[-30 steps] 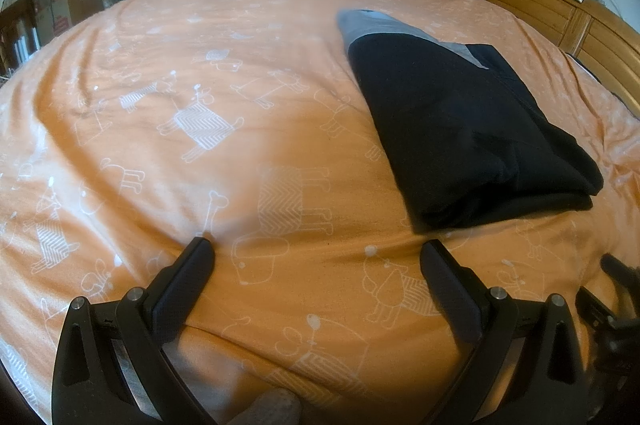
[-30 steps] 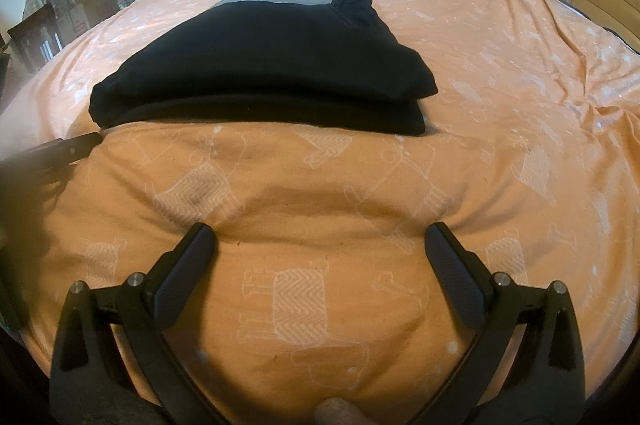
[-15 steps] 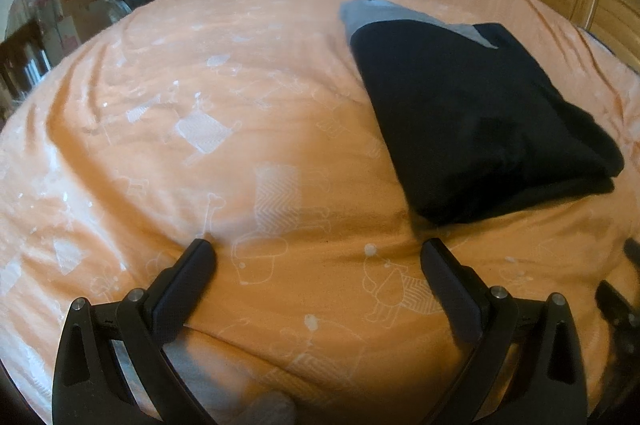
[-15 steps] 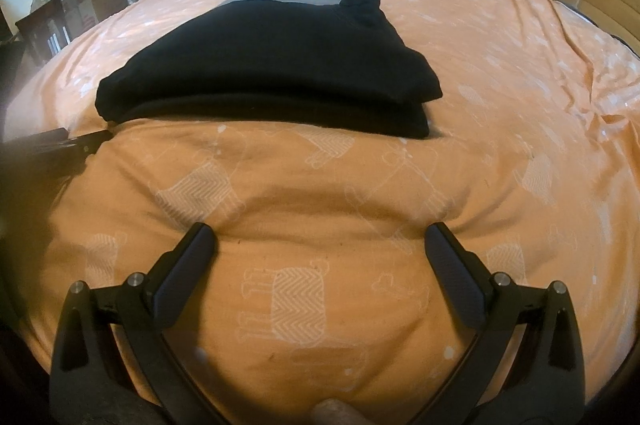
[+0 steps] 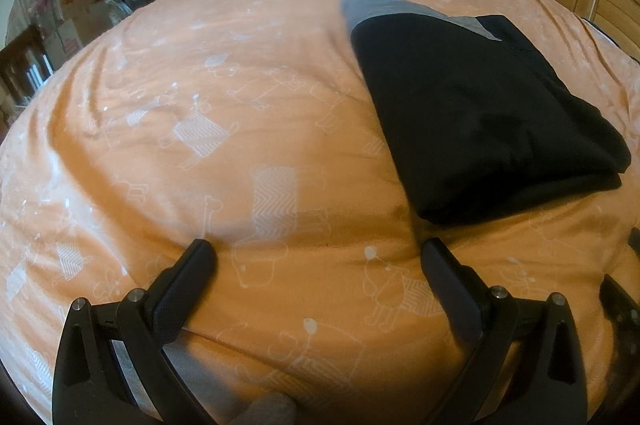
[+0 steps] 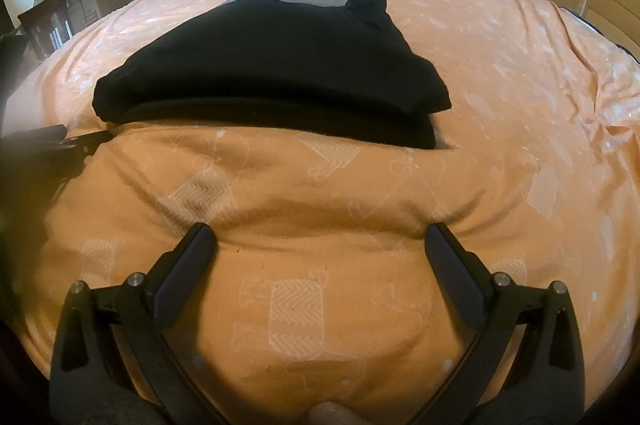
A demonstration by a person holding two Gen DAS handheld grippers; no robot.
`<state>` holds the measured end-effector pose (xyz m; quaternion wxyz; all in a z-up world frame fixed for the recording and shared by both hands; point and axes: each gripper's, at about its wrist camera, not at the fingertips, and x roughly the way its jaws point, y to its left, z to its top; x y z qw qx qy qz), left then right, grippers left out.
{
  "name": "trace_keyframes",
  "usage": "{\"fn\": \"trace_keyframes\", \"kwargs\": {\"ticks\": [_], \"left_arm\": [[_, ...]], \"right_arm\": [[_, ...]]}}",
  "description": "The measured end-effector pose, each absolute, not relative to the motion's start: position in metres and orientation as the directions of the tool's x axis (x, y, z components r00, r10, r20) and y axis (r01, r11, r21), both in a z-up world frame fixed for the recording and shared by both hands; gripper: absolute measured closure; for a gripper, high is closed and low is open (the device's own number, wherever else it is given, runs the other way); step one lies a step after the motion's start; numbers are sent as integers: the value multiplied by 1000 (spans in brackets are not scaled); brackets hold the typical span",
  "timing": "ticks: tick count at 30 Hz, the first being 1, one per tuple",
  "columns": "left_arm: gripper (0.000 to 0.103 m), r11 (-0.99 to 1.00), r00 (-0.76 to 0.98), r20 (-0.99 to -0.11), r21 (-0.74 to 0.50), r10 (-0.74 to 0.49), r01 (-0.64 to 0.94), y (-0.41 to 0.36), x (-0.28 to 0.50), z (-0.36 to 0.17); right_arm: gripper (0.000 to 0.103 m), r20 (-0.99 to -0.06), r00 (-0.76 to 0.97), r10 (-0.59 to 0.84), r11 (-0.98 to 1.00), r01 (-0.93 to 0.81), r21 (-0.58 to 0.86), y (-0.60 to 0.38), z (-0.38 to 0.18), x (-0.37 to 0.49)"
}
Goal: Fold small clothes
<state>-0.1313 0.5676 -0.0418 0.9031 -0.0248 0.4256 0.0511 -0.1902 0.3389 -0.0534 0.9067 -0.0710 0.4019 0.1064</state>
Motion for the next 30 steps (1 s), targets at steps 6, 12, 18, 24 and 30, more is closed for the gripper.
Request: {"fn": "trace_keyframes", "kwargs": {"ticks": [6,12,18,24,30], "left_arm": [[0,994,634,-770,-4,69,-112,568,-132,-42],[0,994,635,-770,-3,69,-112,568,-132,-42],[0,994,635,-769,-4,69,-112,568,-132,-42],[0,994,636,-769,-16,60,-113,569,-132,-41],[0,988,644,-764,-123,-34,-93,582,-134,-36]], "right_arm": [[0,-743,657,130,969,-243,-45,339,-54,-187],[0,-742,658,129,969,-241,-45,340,-54,-188],[0,-741,659,126,971,-236,-45,339,-54,-185],[0,-741,660,122,973,-229,-43,339,-54,-184],[0,-756,644,119,974,-225,-39,340,-45,-182]]}}
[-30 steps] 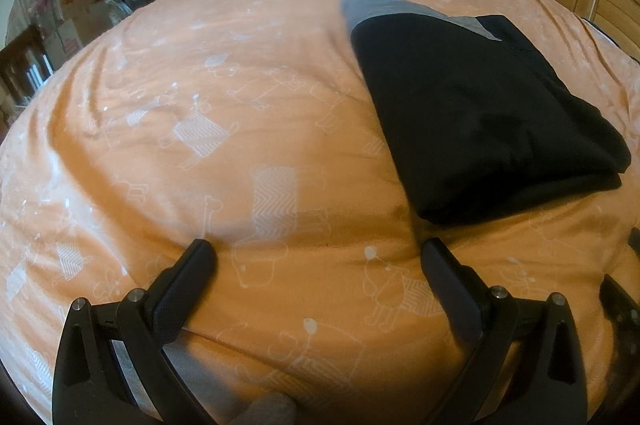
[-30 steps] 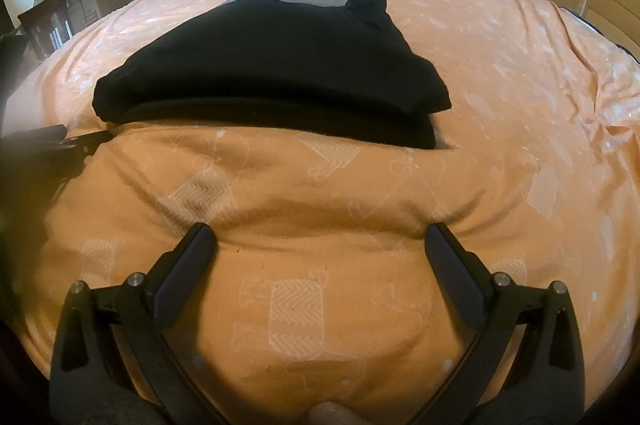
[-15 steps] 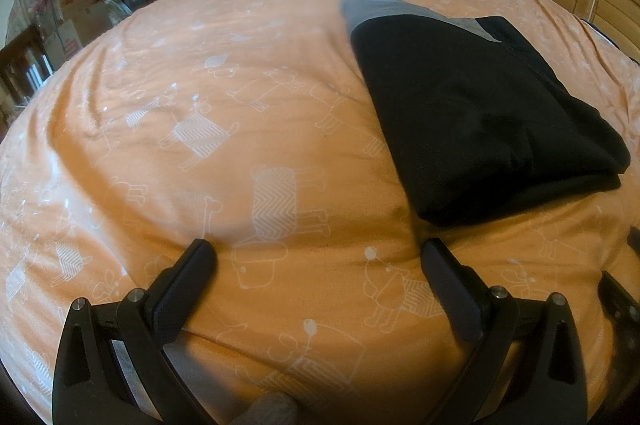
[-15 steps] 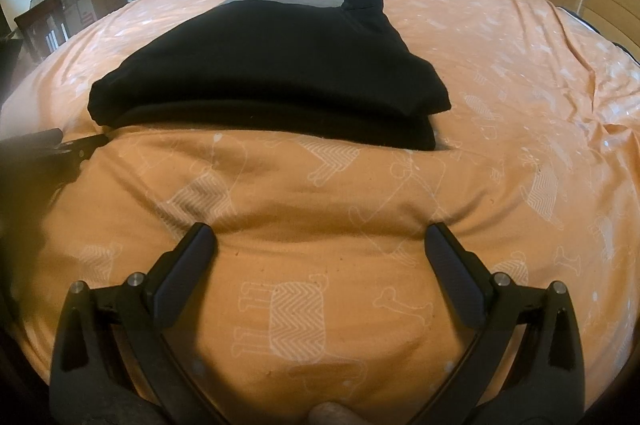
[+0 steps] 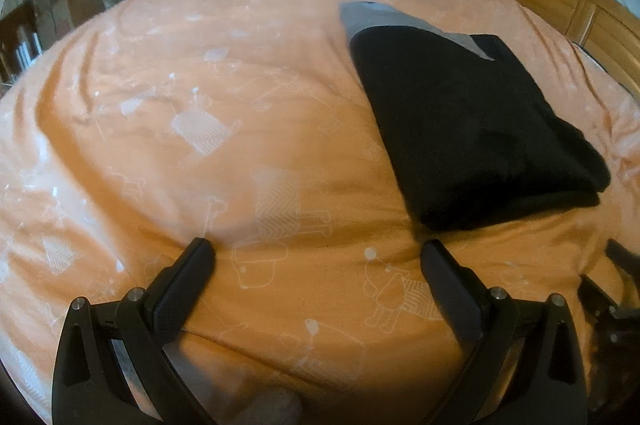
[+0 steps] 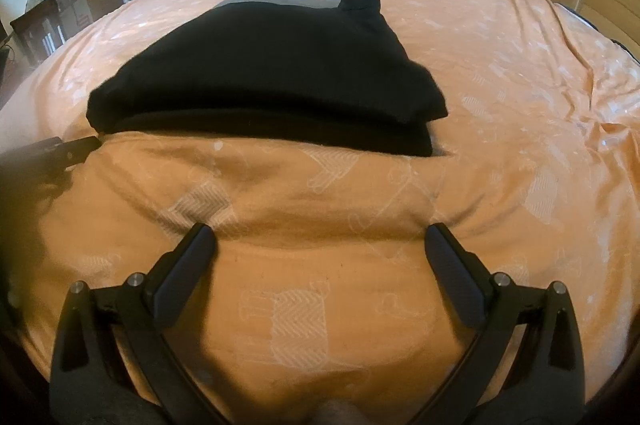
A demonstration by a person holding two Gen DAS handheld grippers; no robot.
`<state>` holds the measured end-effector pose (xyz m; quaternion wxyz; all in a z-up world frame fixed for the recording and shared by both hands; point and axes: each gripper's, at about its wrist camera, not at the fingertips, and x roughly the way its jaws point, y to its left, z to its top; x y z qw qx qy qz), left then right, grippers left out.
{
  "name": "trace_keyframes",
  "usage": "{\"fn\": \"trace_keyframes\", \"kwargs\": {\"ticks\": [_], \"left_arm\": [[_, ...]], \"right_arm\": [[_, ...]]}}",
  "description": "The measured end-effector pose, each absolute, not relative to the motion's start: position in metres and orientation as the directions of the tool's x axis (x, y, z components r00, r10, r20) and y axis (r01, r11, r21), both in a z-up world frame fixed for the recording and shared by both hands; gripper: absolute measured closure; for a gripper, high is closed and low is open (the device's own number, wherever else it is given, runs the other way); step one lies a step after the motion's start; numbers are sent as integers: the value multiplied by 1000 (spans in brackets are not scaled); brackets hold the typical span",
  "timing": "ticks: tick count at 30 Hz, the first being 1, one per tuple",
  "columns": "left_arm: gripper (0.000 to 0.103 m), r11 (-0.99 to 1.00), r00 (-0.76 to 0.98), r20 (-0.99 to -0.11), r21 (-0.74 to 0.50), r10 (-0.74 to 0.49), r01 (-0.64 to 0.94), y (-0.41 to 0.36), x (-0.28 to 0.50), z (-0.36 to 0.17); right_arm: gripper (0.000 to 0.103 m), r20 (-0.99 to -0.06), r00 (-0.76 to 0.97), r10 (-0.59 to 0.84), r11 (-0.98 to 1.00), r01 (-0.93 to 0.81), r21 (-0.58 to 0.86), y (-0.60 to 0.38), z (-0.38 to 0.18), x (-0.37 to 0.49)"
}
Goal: Fold small clothes
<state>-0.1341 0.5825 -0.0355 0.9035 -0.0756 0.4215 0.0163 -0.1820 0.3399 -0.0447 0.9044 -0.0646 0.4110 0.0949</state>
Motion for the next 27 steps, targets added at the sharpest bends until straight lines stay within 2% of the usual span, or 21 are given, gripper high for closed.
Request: {"fn": "trace_keyframes", "kwargs": {"ticks": [4,7,11,13,14,15,17,19,20,23,27], "left_arm": [[0,987,640,-765,-147,-73,-62,581,-138,-13],[0,990,697,-713,-136,-78,-28,576,-149,32],[0,994,847,-529,-110,-51,-10,573,-171,145],[0,995,924,-383,-92,-2,-36,571,-195,207],[0,995,960,-278,-75,46,-69,567,-215,240],[0,993,973,-217,-61,83,-98,563,-228,256],[0,990,984,-140,-70,108,-118,553,-251,276],[0,993,978,-206,-107,26,-48,549,-249,275],[0,994,963,-269,-100,5,-33,542,-242,269],[0,999,903,-430,-21,13,-24,516,-225,243],[0,998,867,-498,-60,-21,-11,505,-221,225]], "right_arm": [[0,-704,699,127,973,-226,-48,340,2,-189],[0,-639,754,153,970,-237,-47,340,54,-195],[0,-451,871,194,968,-245,-55,342,156,-225],[0,-343,924,169,976,-205,-71,345,199,-248],[0,-325,933,155,979,-189,-75,348,215,-259],[0,-337,927,165,978,-199,-68,351,221,-260],[0,-427,881,204,971,-238,-28,356,218,-254],[0,-518,839,165,975,-217,-42,362,203,-243],[0,-550,825,126,980,-191,-61,364,196,-240],[0,-626,778,51,983,-148,-104,366,176,-236],[0,-657,752,55,983,-155,-95,362,165,-240]]}}
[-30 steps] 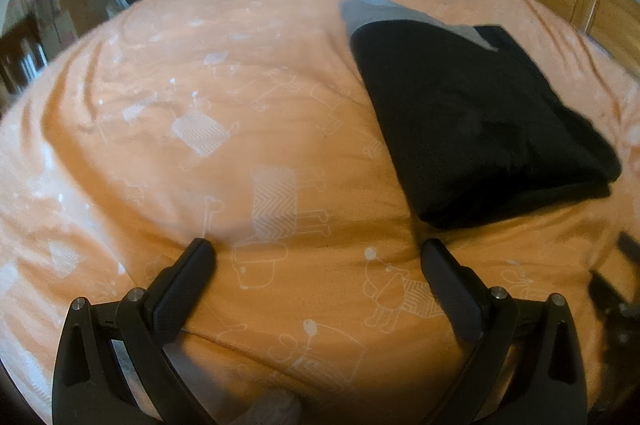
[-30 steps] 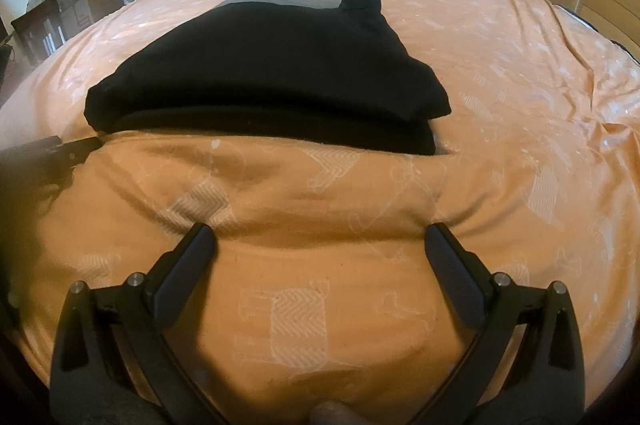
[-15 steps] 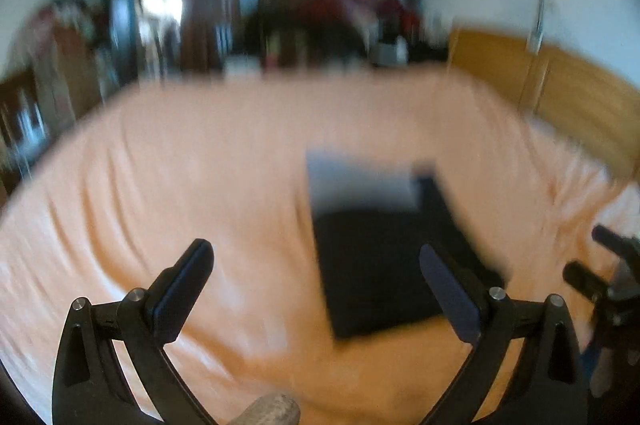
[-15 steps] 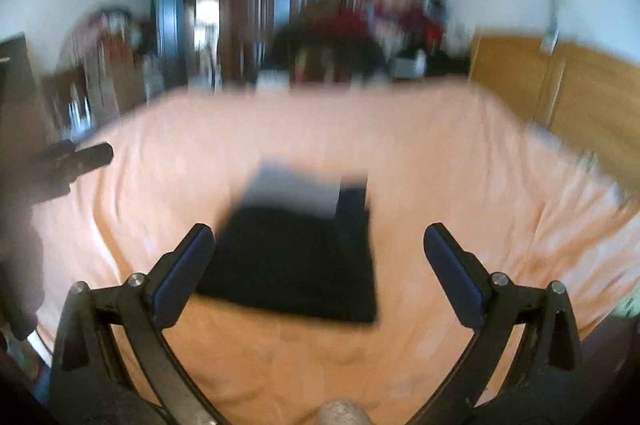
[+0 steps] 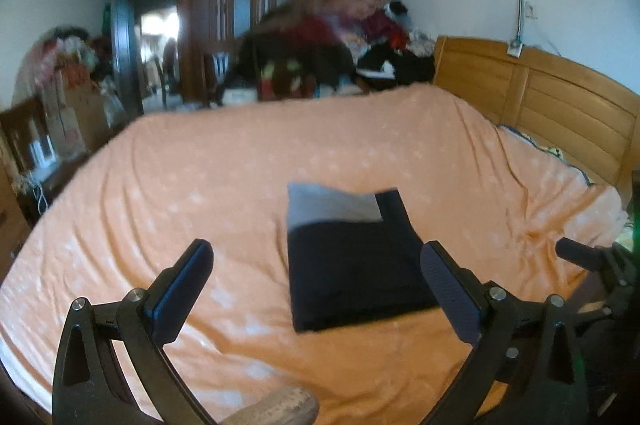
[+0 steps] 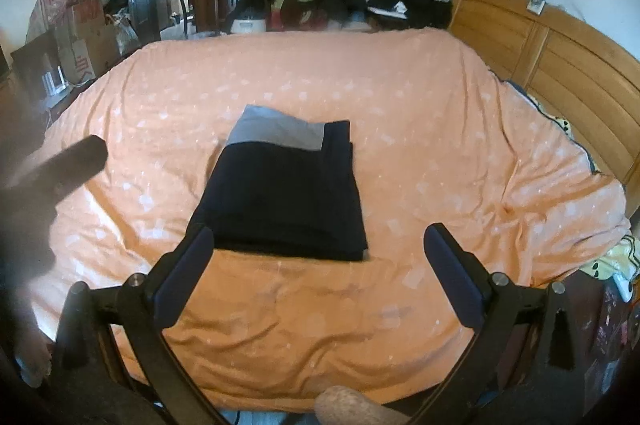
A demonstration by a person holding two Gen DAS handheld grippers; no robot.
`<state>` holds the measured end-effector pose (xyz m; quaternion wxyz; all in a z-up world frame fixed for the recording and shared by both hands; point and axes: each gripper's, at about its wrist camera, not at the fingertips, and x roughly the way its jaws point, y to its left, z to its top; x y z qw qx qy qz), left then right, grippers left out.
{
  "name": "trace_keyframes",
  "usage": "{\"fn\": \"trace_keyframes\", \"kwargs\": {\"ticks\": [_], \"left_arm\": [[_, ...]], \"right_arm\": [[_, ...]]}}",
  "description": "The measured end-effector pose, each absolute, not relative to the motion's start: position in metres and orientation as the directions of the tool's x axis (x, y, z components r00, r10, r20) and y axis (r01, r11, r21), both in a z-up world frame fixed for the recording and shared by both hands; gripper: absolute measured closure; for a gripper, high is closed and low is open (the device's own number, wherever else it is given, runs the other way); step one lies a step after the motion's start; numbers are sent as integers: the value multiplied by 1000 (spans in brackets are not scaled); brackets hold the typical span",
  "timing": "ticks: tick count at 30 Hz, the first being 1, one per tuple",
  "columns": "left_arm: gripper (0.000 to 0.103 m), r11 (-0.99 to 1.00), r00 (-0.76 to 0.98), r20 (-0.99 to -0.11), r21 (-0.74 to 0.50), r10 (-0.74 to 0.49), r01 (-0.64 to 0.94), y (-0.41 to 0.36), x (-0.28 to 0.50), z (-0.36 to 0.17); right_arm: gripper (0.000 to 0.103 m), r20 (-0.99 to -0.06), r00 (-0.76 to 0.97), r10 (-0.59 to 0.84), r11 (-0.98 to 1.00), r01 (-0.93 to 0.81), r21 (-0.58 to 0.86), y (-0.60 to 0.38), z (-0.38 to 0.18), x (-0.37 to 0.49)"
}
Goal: Fold small clothes
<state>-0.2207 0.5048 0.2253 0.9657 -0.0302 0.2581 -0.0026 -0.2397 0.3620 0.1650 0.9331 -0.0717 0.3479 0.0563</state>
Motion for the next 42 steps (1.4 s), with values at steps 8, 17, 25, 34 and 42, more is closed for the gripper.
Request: {"fn": "trace_keyframes", "kwargs": {"ticks": [8,17,25,34,42], "left_arm": [[0,998,860,-511,-51,1,-31,500,-229,218],[0,998,860,-510,-42,20,-48,506,-231,218],[0,998,856,-517,-39,22,-50,507,-229,214],[0,999,837,-547,-37,8,-33,505,-243,221],[0,998,851,-523,-59,-32,1,502,-283,247]], "right_arm": [[0,-679,731,64,986,-153,-72,356,162,-241],[0,-681,730,61,985,-153,-76,356,161,-238],[0,-686,726,56,986,-149,-76,356,159,-231],[0,-719,695,18,984,-139,-110,363,177,-251],[0,-685,726,61,979,-175,-99,371,205,-278]]}}
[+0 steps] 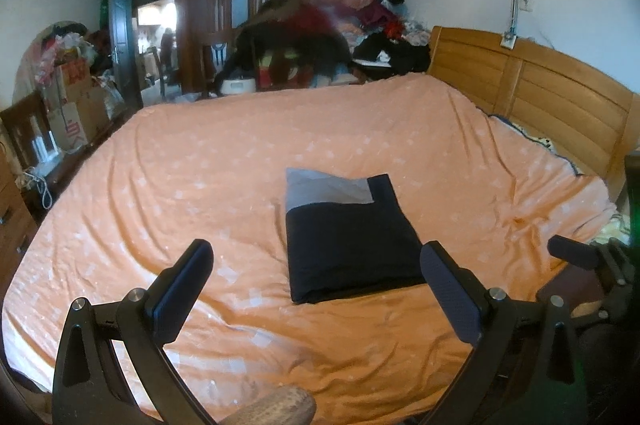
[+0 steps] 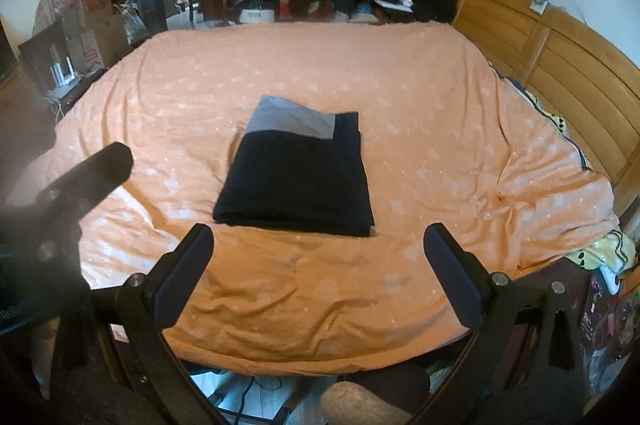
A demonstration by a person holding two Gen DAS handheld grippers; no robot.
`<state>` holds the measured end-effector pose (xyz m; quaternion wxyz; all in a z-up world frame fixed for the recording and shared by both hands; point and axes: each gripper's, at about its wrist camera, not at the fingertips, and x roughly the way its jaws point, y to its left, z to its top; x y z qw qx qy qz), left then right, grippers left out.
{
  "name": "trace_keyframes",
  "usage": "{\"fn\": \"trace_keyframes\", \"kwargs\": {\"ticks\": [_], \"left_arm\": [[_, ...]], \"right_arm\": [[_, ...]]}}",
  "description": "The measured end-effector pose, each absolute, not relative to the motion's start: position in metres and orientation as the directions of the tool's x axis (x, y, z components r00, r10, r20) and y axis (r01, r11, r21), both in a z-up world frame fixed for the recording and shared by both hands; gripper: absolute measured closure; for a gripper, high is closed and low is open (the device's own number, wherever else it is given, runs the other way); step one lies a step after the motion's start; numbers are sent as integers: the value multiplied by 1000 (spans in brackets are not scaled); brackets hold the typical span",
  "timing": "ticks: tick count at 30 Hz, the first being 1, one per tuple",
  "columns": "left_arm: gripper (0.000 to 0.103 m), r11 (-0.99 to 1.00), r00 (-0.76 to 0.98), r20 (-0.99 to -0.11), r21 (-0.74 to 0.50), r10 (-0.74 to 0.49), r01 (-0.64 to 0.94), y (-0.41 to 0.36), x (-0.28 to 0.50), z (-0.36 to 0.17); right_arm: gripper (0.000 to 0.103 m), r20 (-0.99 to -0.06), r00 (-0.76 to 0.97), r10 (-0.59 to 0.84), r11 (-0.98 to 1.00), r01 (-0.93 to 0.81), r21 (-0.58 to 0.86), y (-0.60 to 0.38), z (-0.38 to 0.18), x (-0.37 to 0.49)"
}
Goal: Fold small clothes
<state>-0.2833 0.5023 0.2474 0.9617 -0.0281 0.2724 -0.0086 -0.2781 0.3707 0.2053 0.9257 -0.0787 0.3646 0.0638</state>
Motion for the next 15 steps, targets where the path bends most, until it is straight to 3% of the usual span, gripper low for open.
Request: {"fn": "trace_keyframes", "kwargs": {"ticks": [7,15], "left_arm": [[0,998,874,-484,-61,-45,18,500,-297,267],[0,1000,862,-506,-25,-15,3,487,-301,268]], "right_arm": [[0,-657,751,67,977,-182,-108,372,216,-283],[0,-656,751,82,975,-197,-103,372,217,-290]]}}
